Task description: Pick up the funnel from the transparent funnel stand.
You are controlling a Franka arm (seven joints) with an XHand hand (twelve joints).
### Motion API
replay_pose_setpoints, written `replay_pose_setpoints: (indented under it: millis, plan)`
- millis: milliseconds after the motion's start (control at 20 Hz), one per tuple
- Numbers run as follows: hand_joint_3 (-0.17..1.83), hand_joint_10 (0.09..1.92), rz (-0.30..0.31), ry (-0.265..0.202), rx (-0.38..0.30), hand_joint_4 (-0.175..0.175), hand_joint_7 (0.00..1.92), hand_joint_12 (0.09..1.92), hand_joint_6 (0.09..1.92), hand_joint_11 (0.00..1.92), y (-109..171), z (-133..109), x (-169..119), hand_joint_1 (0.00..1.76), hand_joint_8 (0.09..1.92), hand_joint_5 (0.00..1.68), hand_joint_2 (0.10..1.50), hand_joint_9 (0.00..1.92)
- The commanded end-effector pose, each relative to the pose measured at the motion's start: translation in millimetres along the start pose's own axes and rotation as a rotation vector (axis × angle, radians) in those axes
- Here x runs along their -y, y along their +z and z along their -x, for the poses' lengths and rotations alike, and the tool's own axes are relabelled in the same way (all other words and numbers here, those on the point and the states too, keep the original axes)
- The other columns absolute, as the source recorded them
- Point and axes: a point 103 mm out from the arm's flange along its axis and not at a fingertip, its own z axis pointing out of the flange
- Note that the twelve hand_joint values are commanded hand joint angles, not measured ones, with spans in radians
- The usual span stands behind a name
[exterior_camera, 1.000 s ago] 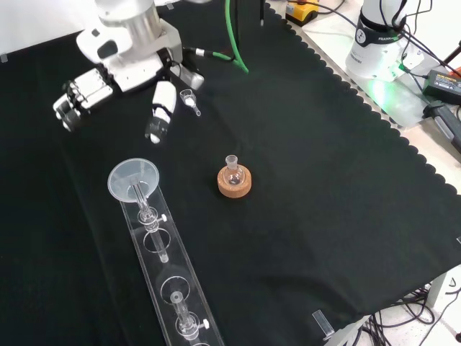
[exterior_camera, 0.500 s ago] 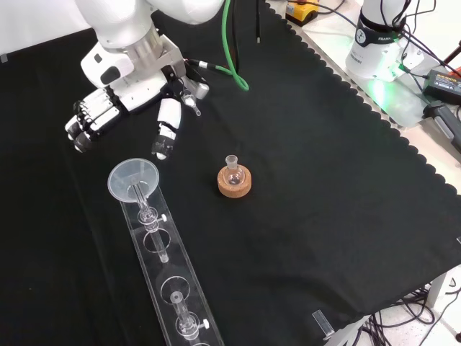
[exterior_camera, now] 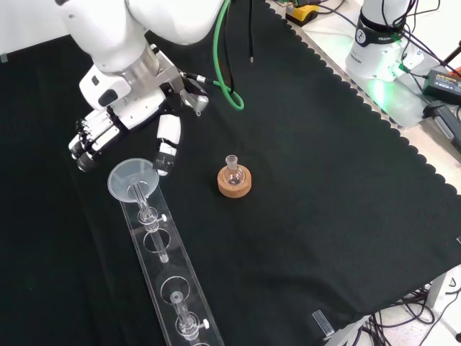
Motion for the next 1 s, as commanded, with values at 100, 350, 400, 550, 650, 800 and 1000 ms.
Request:
replay_pose_setpoints:
  millis: [100,350,400,550,650,800,1000]
  plan:
    - [0.01,0.09,-0.093,0.016,0.063,0.070,0.00,0.67,0.09,0.00,22.4,-11.6,-0.4,0.01,0.09,0.00,0.79,0.00]
    - [0.01,0.09,-0.115,0.018,0.057,0.072,0.00,0.66,0.09,0.00,26.1,-2.1,3.6,0.00,0.09,0.00,0.79,0.00]
    - [0.01,0.09,-0.113,0.014,0.051,0.072,0.00,0.66,0.09,0.00,26.8,2.1,4.2,0.00,0.09,0.00,0.79,0.00]
    - [0.01,0.09,-0.114,0.014,0.042,0.073,0.00,0.65,0.09,0.00,27.6,4.2,4.4,0.00,0.09,0.00,0.79,0.00]
    - [0.01,0.09,-0.122,0.016,0.028,0.073,0.00,0.65,0.09,0.00,28.3,4.2,4.0,0.00,0.09,0.00,0.79,0.00]
    - [0.02,0.09,-0.113,0.011,0.034,0.072,0.00,0.64,0.09,0.00,29.2,3.8,3.1,0.00,0.09,0.00,0.80,0.00]
    - [0.02,0.09,-0.113,0.005,0.048,0.071,0.00,0.64,0.09,0.00,29.7,3.1,1.9,0.00,0.09,0.00,0.80,0.00]
